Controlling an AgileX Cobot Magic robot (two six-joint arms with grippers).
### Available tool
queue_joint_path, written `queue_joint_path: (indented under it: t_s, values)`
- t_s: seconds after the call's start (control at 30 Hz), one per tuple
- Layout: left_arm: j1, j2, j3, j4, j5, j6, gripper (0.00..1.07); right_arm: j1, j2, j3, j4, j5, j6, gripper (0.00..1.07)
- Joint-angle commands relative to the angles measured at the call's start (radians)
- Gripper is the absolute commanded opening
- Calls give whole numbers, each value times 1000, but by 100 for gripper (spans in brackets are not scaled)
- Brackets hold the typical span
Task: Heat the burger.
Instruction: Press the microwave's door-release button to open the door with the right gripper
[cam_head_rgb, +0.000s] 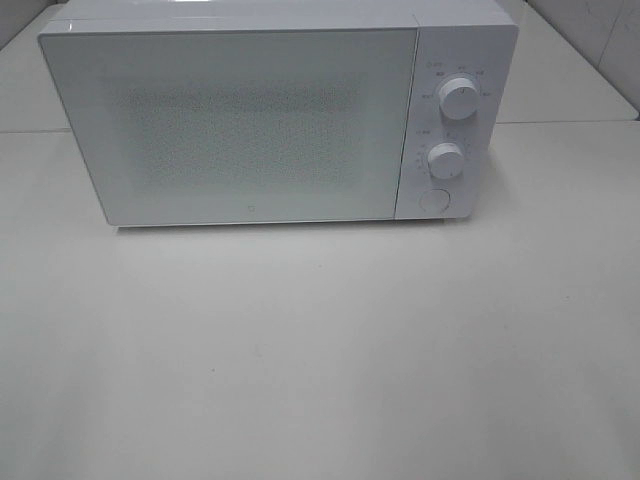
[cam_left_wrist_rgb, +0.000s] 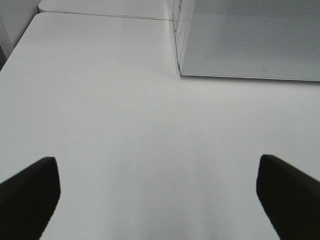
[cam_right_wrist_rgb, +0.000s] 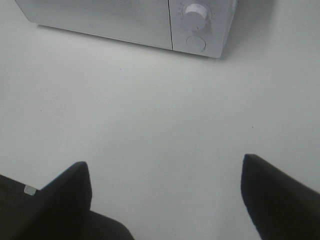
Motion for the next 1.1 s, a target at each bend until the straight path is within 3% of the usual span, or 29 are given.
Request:
queue_joint_path:
  t_s: [0.03, 0.6, 0.8, 1.1]
  values:
    - [3, -12, 0, 0, -18, 0, 100, -22, -66, 0, -9, 35, 7, 75]
    - [3, -12, 0, 0, -18, 0, 100, -288, -415, 34, -38, 95, -12, 75]
    - [3, -12, 0, 0, -18, 0, 100, -316, -526, 92, -41, 95, -12, 75]
    - [3, -12, 0, 1, -18, 0, 100, -316, -523, 170, -34, 68, -12, 75]
